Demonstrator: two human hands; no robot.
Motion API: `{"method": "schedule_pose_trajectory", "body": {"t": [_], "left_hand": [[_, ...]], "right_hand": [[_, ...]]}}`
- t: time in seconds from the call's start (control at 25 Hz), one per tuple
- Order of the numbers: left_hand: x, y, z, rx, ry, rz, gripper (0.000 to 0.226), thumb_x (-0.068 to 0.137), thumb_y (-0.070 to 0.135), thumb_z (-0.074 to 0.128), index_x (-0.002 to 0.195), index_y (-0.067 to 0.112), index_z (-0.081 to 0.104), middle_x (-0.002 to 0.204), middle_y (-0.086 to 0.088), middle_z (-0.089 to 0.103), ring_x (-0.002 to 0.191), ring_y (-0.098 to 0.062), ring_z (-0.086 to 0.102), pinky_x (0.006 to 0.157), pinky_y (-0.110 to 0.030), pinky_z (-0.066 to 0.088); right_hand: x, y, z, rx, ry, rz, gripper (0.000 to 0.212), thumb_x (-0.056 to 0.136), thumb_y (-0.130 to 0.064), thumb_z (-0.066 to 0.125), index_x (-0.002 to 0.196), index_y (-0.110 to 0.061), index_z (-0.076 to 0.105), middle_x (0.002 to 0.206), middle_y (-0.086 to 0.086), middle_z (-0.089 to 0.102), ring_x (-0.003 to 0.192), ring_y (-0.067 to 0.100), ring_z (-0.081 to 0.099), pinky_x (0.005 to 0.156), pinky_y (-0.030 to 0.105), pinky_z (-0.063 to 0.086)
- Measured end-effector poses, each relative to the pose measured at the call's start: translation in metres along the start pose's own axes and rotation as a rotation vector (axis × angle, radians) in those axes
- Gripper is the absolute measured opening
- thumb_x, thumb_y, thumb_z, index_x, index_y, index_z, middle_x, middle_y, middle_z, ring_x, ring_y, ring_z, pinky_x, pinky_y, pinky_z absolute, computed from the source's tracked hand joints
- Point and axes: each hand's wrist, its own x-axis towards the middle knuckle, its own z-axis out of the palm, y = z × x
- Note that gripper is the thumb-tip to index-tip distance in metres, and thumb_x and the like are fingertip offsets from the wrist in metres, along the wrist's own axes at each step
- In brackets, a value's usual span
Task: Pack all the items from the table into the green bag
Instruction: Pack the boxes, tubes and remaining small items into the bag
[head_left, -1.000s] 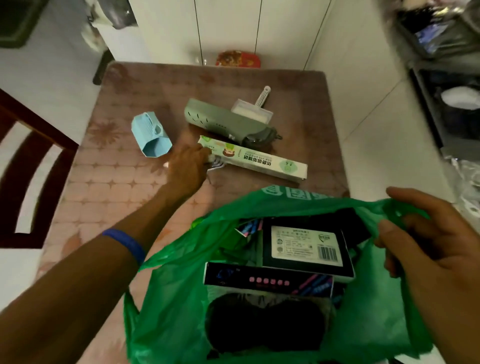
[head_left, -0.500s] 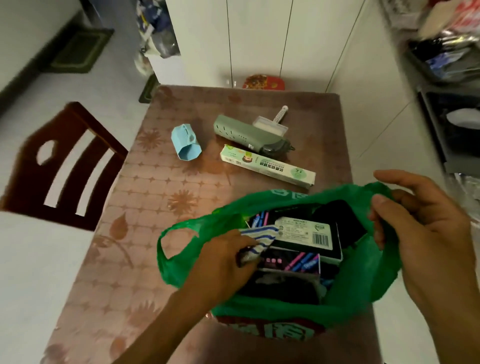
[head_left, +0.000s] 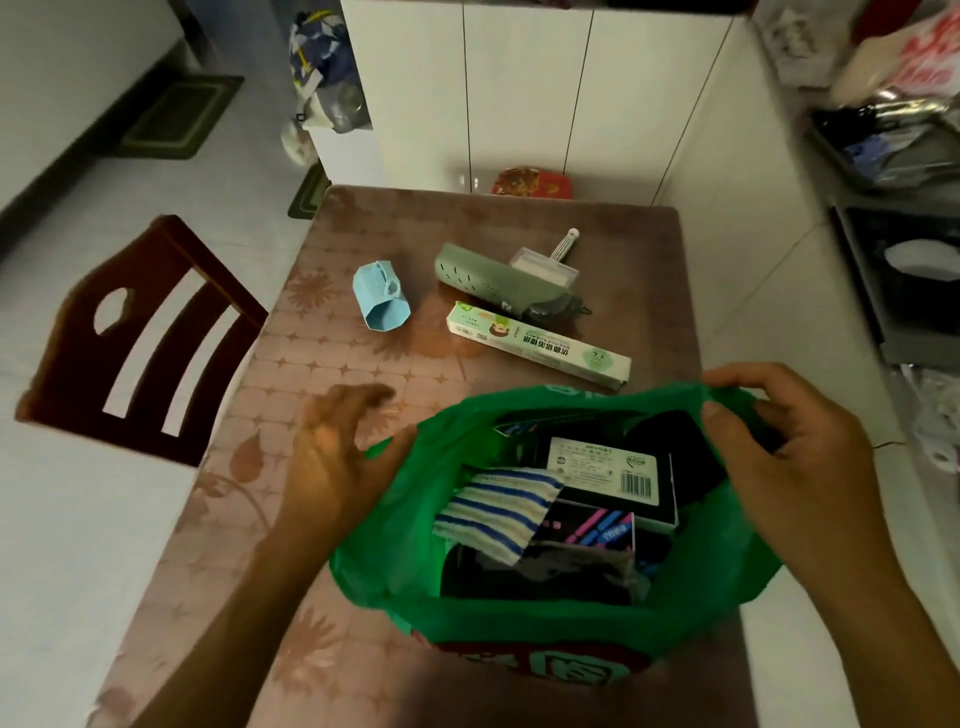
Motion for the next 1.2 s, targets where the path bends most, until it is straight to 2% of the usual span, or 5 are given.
{"method": "schedule_pose_trajectory", "body": {"t": [0.12,0.2,0.32,0.72,1.2], "left_hand": [[0.023,-0.019,0.017,-0.013,-0.572,-0.351,0.097,0.060,0.063,0.076,0.140,0.026,0.037,0.143,-0.010,0.045,0.122,-0.027,0.050,0.099,-0.045,0.045],[0.022,-0.008,0.022,-0.170,-0.764,-0.372,0.052,0.070,0.048,0.076,0.114,0.022,0.063,0.112,-0.009,0.069,0.088,-0.016,0.068,0.079,-0.037,0.057],[0.026,0.015,0.011,-0.407,-0.489,-0.301,0.018,0.085,0.033,0.067,0.073,0.019,0.069,0.066,-0.007,0.070,0.055,-0.018,0.067,0.056,-0.035,0.057],[0.055,0.010,-0.018,-0.660,-0.398,-0.270,0.015,0.078,0.002,0.072,0.073,0.000,0.058,0.062,-0.006,0.067,0.049,-0.012,0.060,0.045,-0.018,0.047],[0.032,0.025,-0.034,-1.334,-0.325,-0.439,0.021,0.077,0.027,0.064,0.092,0.015,0.069,0.078,-0.014,0.069,0.054,-0.020,0.052,0.046,-0.024,0.042]], "right_hand": [[0.005,0.000,-0.019,-0.125,0.134,0.026,0.012,0.088,-0.025,0.060,0.096,-0.032,0.065,0.073,-0.008,0.067,0.063,0.008,0.064,0.046,0.020,0.049],[0.014,0.019,-0.050,-0.396,0.154,0.093,0.012,0.088,-0.051,0.050,0.091,-0.048,0.061,0.066,-0.006,0.063,0.061,0.018,0.062,0.052,0.033,0.050],[0.024,0.035,-0.087,-1.010,-0.019,0.052,0.031,0.077,-0.078,0.039,0.097,-0.058,0.052,0.089,0.007,0.067,0.080,0.036,0.064,0.067,0.038,0.054],[0.188,0.064,0.212,-0.750,-0.579,0.065,0.033,0.081,-0.030,0.064,0.110,-0.017,0.057,0.116,0.010,0.063,0.097,0.026,0.060,0.079,0.036,0.050],[0.196,0.121,0.175,-0.499,-0.265,0.136,0.048,0.073,-0.024,0.070,0.118,-0.014,0.055,0.115,0.008,0.064,0.095,0.026,0.064,0.072,0.037,0.058]]}}
